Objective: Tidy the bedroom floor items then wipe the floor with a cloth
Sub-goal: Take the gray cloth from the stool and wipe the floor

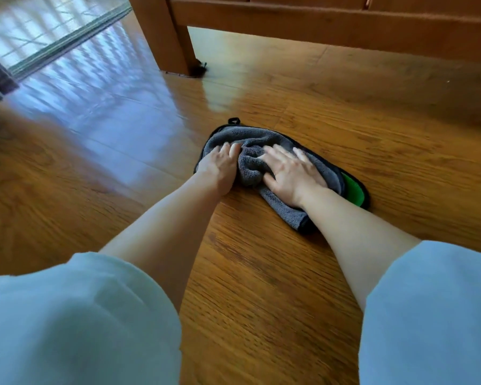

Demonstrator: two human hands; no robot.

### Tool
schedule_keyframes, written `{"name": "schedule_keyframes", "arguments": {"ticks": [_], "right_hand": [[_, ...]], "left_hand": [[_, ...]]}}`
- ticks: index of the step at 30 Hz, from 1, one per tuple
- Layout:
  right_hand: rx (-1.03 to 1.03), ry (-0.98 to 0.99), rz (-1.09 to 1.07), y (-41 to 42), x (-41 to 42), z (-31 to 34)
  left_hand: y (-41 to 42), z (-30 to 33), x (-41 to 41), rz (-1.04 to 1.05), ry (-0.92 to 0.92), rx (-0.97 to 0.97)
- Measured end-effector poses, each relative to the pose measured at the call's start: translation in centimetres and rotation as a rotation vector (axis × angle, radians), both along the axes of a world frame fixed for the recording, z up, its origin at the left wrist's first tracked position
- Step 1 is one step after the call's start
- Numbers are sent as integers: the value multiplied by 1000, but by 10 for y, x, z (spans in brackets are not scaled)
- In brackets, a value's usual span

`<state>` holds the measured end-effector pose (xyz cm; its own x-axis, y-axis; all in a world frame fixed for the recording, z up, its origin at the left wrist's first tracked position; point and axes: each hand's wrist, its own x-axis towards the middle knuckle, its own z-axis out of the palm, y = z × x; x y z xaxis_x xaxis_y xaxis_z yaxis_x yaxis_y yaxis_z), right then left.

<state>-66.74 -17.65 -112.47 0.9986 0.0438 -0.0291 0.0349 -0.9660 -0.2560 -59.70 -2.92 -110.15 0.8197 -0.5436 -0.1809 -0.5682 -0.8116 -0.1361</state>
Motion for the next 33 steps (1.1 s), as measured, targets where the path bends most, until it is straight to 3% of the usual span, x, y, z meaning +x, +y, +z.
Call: {"name": "schedule_keyframes", "arguments": {"ticks": [18,33], "right_hand": [[42,-25,-9,29,-50,2],[85,36,128,43,-147,12]], "left_hand": [[41,11,-65,-49,24,65],[79,12,-186,25,59,54]]}}
